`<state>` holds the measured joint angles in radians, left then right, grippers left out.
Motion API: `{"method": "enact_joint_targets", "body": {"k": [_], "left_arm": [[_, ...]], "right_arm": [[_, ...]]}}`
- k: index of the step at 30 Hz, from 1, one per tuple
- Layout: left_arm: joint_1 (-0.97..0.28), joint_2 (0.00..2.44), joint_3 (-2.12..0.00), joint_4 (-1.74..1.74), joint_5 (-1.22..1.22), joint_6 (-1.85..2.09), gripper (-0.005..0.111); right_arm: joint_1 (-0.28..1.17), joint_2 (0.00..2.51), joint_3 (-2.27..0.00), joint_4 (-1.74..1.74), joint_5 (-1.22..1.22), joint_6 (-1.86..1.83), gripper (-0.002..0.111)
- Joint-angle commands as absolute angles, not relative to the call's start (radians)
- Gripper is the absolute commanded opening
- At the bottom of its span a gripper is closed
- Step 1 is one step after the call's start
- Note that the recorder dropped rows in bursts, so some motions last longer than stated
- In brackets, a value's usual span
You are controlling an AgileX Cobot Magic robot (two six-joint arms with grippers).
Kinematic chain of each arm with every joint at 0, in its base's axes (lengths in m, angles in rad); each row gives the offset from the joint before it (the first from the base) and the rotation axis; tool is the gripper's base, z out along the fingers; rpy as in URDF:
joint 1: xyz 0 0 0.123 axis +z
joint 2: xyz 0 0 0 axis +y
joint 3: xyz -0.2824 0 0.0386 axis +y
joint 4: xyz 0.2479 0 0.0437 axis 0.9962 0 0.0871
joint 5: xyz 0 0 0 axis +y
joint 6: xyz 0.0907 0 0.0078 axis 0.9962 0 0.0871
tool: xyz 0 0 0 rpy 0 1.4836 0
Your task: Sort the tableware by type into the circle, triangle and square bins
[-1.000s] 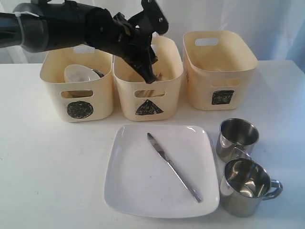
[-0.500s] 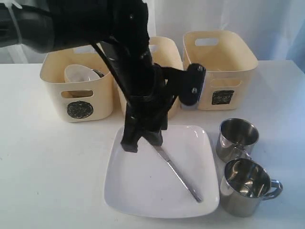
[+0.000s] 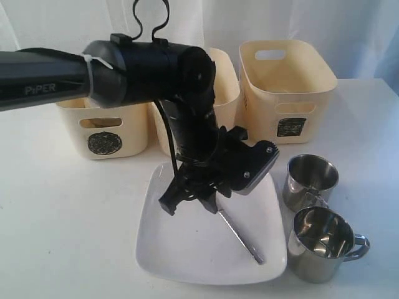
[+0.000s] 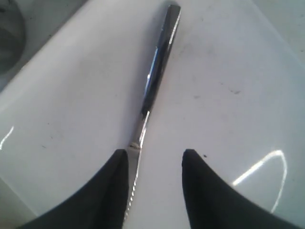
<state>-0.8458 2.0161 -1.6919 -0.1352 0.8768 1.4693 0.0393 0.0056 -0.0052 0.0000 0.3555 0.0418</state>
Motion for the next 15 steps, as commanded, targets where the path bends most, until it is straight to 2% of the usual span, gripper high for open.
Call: {"method": "enact_joint_targets", "body": {"k": [1,15], "left_arm": [[-0.850,2.036,-1.688,-0.198,0.844,1.533,0.043],[-0.850,2.116,-1.688,-0.210,0.832,1.548,0.043]], "right_arm": [[0.040,0.000,0.000,0.000,0.342,0.038,0.000],[0.040,0.000,0.000,0.000,0.342,0.038,0.000]]}}
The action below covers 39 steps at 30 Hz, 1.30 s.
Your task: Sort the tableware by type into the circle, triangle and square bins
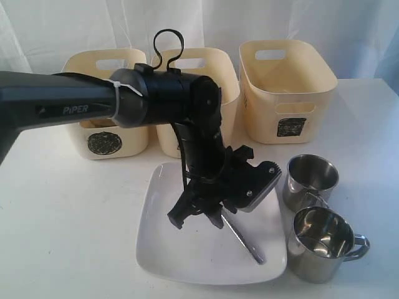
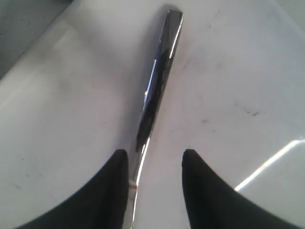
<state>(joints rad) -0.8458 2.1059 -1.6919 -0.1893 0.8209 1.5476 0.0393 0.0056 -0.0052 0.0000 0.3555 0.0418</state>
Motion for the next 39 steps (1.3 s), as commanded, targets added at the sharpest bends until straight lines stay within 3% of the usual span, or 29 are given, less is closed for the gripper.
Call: {"method": "enact_joint_targets", "body": {"k": [1,17,20,25,39], "left_arm": [[-0.850,2.118,-1.688,-0.210,0.829,1.548,0.043],[-0.850,2.170,-1.688,-0.223,0.775,1.573,0.042],[-0.850,2.177,-1.688,-0.230,0.777,1.566,0.032],[-0.850,2.177,-1.688,-0.238,0.778,1.503,0.001],[-0.850,2.114,-1.688,-0.227,0.778,1.409,0.000]], "right_arm": [[0.040,0.000,0.000,0.000,0.342,0.038,0.000],[0.040,0.000,0.000,0.000,0.342,0.038,0.000],[0.040,0.000,0.000,0.000,0.342,0.038,0.000],[0.040,0.000,0.000,0.000,0.342,0.038,0.000],[0.040,0.000,0.000,0.000,0.342,0.038,0.000]]}}
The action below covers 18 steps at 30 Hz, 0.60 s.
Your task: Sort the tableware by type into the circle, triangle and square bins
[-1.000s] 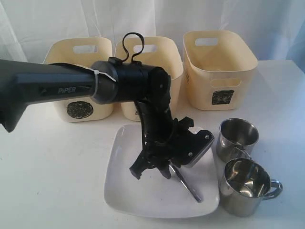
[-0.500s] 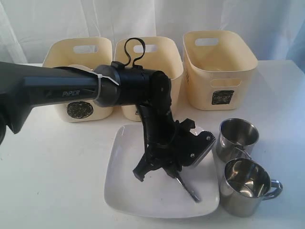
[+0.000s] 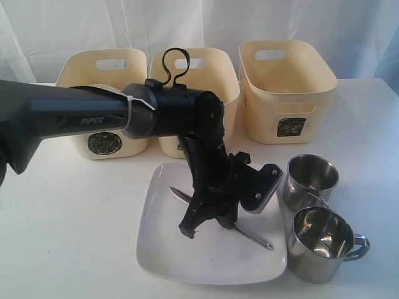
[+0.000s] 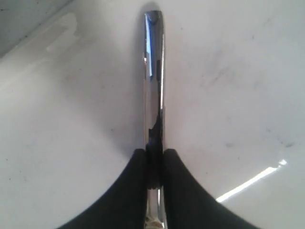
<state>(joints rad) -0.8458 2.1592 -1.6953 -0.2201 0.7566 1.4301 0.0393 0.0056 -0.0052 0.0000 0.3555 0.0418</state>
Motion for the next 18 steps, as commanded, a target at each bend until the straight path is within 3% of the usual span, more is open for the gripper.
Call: {"method": "enact_joint_targets", "body": {"k": [1,18], "left_arm": [[-0.850,2.101,-1.688,-0.224,0.778,1.409,0.000],[-0.848,2.010,-1.688,-0.185,0.779,1.384,0.000]], "right_arm": [[0.040,0.000,0.000,0.000,0.342,0.038,0.000],[0.040,0.000,0.000,0.000,0.342,0.038,0.000]]}}
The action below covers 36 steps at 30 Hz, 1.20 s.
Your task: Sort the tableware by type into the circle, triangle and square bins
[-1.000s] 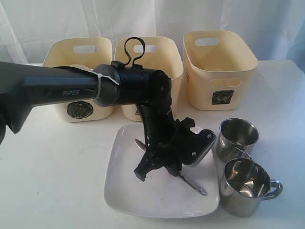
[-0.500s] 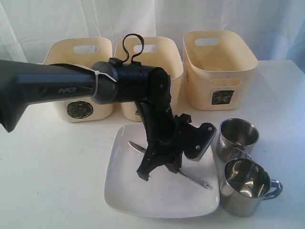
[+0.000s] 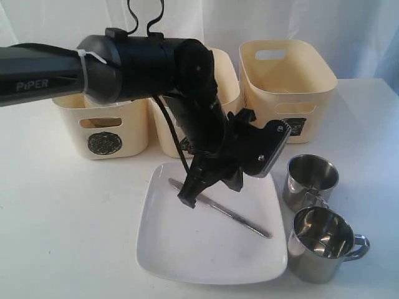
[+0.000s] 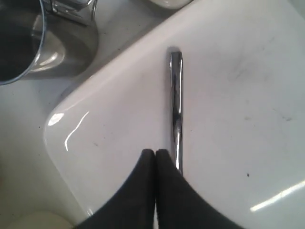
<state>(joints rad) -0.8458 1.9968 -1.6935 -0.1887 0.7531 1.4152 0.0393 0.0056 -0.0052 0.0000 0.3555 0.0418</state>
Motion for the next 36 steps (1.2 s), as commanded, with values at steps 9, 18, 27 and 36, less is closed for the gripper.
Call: {"method": "enact_joint_targets", "body": {"k": [9,18,27,36], "left_arm": [[-0.848,2.097,-1.688,-0.182,0.778,1.386,0.000],[-0.848,2.105,-1.688,-0.146,0.765,1.386,0.049],[-0.848,2.145,-1.688,-0.100,0.693,1.334,0.047],[-0.848,2.160,-1.688,-0.098,0.725,1.289,0.047]], "right_arm": [[0.040,0.000,0.000,0.000,0.342,0.038,0.000],[0.040,0.000,0.000,0.000,0.342,0.038,0.000],[0.040,0.000,0.000,0.000,0.342,0.038,0.000],[0.040,0.000,0.000,0.000,0.342,0.038,0.000]]}}
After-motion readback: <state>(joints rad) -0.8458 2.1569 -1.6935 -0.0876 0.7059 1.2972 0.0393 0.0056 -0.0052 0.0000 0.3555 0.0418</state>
